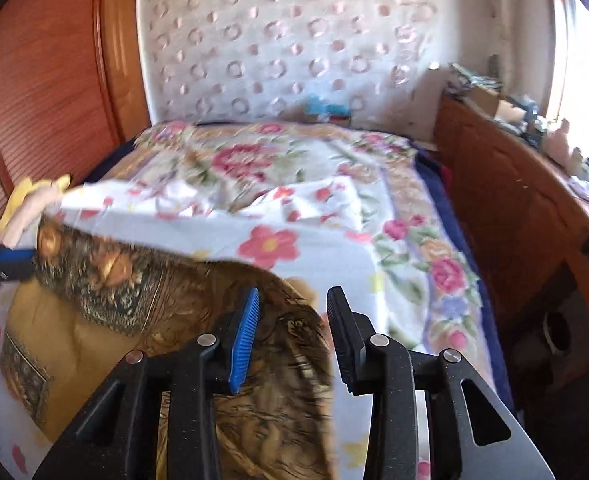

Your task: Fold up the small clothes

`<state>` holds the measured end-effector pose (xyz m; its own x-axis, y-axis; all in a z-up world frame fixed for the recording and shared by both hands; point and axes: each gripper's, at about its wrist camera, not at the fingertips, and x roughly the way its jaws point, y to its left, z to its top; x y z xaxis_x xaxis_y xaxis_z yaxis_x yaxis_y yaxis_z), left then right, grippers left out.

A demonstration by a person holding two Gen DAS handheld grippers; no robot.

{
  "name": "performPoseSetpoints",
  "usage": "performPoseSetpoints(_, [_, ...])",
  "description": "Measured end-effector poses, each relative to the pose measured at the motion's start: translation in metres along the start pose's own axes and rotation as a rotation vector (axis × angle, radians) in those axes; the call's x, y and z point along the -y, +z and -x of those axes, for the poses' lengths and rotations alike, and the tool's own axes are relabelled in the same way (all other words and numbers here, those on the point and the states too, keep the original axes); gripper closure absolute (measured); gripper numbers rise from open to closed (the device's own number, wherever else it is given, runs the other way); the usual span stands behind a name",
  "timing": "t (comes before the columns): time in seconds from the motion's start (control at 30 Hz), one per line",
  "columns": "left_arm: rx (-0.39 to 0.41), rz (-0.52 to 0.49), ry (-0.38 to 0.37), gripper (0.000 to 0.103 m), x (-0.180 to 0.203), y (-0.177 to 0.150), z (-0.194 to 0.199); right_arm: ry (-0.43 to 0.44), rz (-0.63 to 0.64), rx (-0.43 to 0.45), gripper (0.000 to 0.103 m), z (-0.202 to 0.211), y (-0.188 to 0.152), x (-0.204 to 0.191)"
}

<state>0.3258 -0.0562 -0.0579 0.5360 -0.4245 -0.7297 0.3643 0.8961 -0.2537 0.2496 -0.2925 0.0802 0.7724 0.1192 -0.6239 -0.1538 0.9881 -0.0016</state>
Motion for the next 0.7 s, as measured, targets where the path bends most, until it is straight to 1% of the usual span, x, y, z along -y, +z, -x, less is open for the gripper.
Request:
performPoseSetpoints(0.03, [-0.005,0.0,0.001,0.063,-0.001,0.001,-0.003,0.003,0.004,0.005,0.065,0.007,0.0,0.0])
performPoseSetpoints(0.1, [-0.008,-0.008,0.011,0.063,-0.001,0.001,-0.006,0.006,0.018,0.008,0.059,0.019,-0.002,0.0])
performPoseSetpoints(0.13, [-0.014,-0.009,0.016,0.063,-0.002,0.001,-0.008,0.011,0.026,0.004,0.058,0.026,-0.007,-0.002])
performPoseSetpoints(0.23, [-0.042,0.004,0.016,0.063,-0.005,0.0,-0.017,0.024,0.043,-0.034,0.054,0.029,-0.025,0.0])
performPoseSetpoints(0.27, [-0.049,0.005,0.018,0.063,-0.006,0.0,-0.019,0.016,0.061,-0.057,0.053,0.023,-0.029,0.0])
performPoseSetpoints(0.33, [-0.061,0.006,0.018,0.063,-0.006,-0.002,-0.023,0.013,0.052,-0.107,0.053,0.006,-0.035,0.01])
performPoseSetpoints(0.43, [-0.072,0.025,0.001,0.063,-0.009,-0.004,-0.026,0.042,0.019,-0.151,0.053,-0.019,-0.025,0.02])
performPoseSetpoints(0.53, [-0.07,0.038,-0.015,0.063,-0.011,-0.002,-0.028,0.095,-0.016,-0.185,0.053,-0.04,-0.012,0.026])
performPoseSetpoints(0.63, [-0.072,0.061,-0.034,0.063,-0.014,0.0,-0.029,0.123,-0.03,-0.186,0.053,-0.05,-0.006,0.032])
performPoseSetpoints(0.7, [-0.073,0.083,-0.065,0.063,-0.015,0.001,-0.03,0.129,-0.019,-0.189,0.053,-0.055,-0.003,0.032])
